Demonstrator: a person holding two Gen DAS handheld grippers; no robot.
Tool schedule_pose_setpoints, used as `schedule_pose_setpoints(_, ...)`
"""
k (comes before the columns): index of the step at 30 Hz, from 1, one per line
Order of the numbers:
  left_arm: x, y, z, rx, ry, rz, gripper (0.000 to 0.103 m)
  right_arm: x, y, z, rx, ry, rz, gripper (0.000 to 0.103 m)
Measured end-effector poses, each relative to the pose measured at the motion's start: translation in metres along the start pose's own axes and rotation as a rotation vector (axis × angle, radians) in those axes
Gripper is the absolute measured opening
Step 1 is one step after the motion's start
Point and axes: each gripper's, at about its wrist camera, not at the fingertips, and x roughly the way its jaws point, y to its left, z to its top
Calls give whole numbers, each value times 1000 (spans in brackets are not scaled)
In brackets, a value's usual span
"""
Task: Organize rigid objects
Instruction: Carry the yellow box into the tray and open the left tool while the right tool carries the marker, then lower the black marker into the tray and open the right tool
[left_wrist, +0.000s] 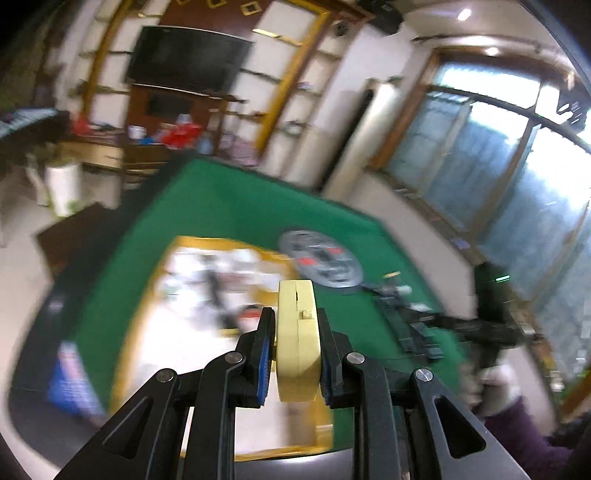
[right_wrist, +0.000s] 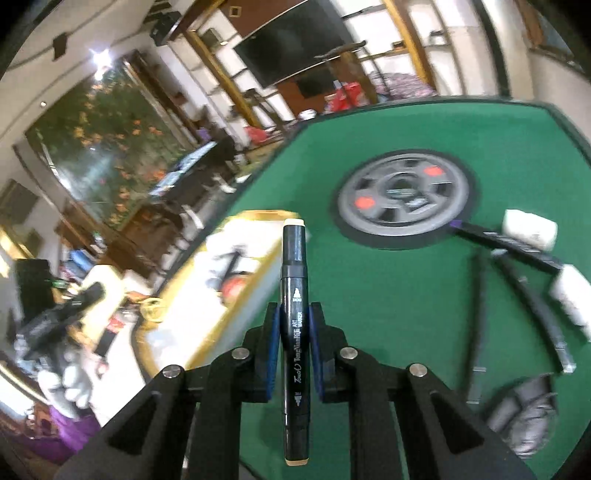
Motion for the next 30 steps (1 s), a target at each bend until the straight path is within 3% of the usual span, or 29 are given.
schedule_pose_setpoints(6,31,33,-10,6,115,132,21,49,46,7,-1,55,106,15)
schedule_pose_setpoints(10,60,48,-15,-28,180,155,21,83,65,8,13,97,134,15)
schedule_pose_setpoints(15,84,57,-16,-39,216,251,22,121,87,7,20,154,139,15)
schedule_pose_setpoints(16,88,59,-15,-40,225,267,24,128,90,6,26,167,137,15)
schedule_pose_setpoints(18,96,62,-15,-44,235,287,54,138,94,6,40,184,136,15)
schedule_pose_setpoints(19,98,64,-16,-45,233,297,60,144,96,5,47,192,134,15)
schedule_pose_setpoints(23,91,62,-15,-35,200,277,66,160,102,2,55,226,106,15)
schedule_pose_setpoints(30,49,60,-9,-100,69,224,74,172,119,0,-2,243,16,17)
